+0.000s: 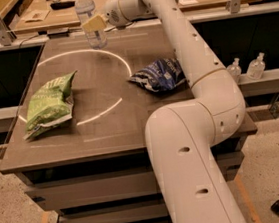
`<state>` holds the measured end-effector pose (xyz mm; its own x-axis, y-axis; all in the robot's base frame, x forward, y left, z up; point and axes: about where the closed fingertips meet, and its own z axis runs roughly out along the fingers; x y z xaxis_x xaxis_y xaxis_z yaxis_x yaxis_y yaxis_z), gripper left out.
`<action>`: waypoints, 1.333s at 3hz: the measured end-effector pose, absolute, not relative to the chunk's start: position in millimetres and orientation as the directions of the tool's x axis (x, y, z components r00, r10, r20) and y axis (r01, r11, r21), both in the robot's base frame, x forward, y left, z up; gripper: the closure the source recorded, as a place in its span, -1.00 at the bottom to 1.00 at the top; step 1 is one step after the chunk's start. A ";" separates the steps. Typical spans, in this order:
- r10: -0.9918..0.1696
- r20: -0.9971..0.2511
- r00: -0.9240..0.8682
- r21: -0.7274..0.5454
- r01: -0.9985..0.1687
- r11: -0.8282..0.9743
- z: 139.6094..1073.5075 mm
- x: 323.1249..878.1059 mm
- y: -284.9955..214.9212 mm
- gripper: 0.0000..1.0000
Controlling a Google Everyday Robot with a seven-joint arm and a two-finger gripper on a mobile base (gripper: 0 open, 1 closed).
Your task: Move blue plastic bottle near green rice chip bag
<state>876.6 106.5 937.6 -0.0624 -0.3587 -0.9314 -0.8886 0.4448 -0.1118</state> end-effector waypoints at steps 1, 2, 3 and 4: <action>-0.424 -0.902 -0.082 -0.104 -0.912 0.397 948.1 849.3 100.3 1.00; -0.500 -0.861 -0.093 -0.081 -0.945 0.316 957.3 808.7 99.8 1.00; -0.497 -0.853 -0.156 0.003 -0.955 0.296 968.1 774.4 86.8 1.00; -0.404 -0.882 -0.240 0.095 -0.933 0.348 996.1 744.4 63.4 1.00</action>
Offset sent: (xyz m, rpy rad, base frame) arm -0.1382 -0.0159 0.0328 -0.2451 0.1527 0.2153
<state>744.4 63.4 996.1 -0.2403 -0.4044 -0.8825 -0.9328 0.3478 0.0946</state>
